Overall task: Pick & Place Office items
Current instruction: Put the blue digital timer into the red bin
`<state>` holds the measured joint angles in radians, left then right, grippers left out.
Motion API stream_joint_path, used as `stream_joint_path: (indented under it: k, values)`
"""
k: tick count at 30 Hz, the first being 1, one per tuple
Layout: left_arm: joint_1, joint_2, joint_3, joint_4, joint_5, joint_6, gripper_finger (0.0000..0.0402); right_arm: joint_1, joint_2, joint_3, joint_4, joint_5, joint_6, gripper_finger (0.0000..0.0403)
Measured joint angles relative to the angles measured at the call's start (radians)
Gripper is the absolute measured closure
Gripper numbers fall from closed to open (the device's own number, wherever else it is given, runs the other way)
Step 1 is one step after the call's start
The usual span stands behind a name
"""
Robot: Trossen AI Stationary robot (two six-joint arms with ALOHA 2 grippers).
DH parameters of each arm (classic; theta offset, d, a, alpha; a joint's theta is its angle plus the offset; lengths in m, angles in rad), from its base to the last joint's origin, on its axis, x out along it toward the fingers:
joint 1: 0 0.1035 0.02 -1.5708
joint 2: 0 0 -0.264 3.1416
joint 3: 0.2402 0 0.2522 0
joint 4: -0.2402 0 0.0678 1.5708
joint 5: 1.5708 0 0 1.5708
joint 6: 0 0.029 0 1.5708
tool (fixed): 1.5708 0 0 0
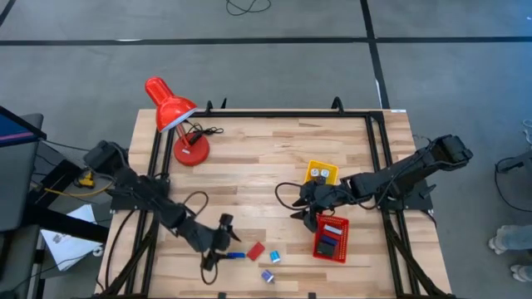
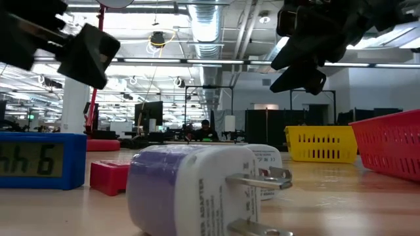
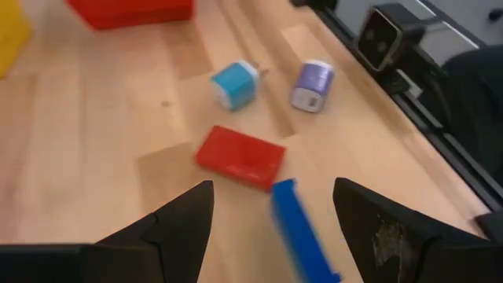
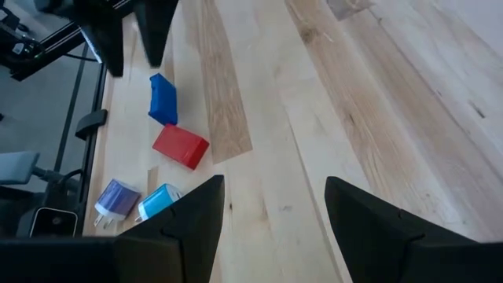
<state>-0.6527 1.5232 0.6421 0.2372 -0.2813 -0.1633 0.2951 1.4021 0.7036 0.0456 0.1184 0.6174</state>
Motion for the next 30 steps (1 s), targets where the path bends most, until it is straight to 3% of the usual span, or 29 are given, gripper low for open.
stream_joint_path:
  k: [7, 17, 22, 30]
  values:
    - [-0.030, 0.104, 0.039, -0.022, -0.027, -0.034, 0.0147, 0.013, 0.000, 0.000, 0.000, 0.000, 0.000, 0.0189]
    - [-0.030, 0.144, 0.039, -0.115, -0.017, -0.132, 0.0152, 0.019, 0.000, 0.000, 0.000, 0.000, 0.003, 0.0189]
    - [-0.030, 0.144, 0.039, -0.126, -0.017, -0.127, 0.0194, 0.019, 0.000, 0.000, 0.000, 0.000, 0.003, 0.0189]
    - [-0.030, 0.144, 0.039, -0.138, -0.017, -0.124, 0.0300, 0.019, 0.000, 0.000, 0.000, 0.000, 0.003, 0.0189]
